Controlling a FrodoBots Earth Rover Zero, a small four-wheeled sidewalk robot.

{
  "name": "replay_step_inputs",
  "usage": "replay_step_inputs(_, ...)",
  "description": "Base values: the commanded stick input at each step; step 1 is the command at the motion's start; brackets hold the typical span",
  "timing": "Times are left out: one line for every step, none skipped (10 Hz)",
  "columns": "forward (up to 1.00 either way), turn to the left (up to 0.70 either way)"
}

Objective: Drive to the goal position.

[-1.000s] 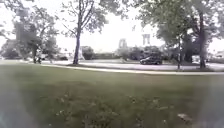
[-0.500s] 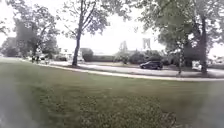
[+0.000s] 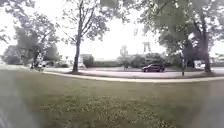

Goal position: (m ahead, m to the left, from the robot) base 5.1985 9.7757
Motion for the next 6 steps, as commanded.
replay_step_inputs(0.7, 0.0)
replay_step_inputs(0.7, 0.0)
replay_step_inputs(0.7, 0.0)
replay_step_inputs(0.7, 0.0)
replay_step_inputs(0.7, 0.0)
replay_step_inputs(0.7, 0.0)
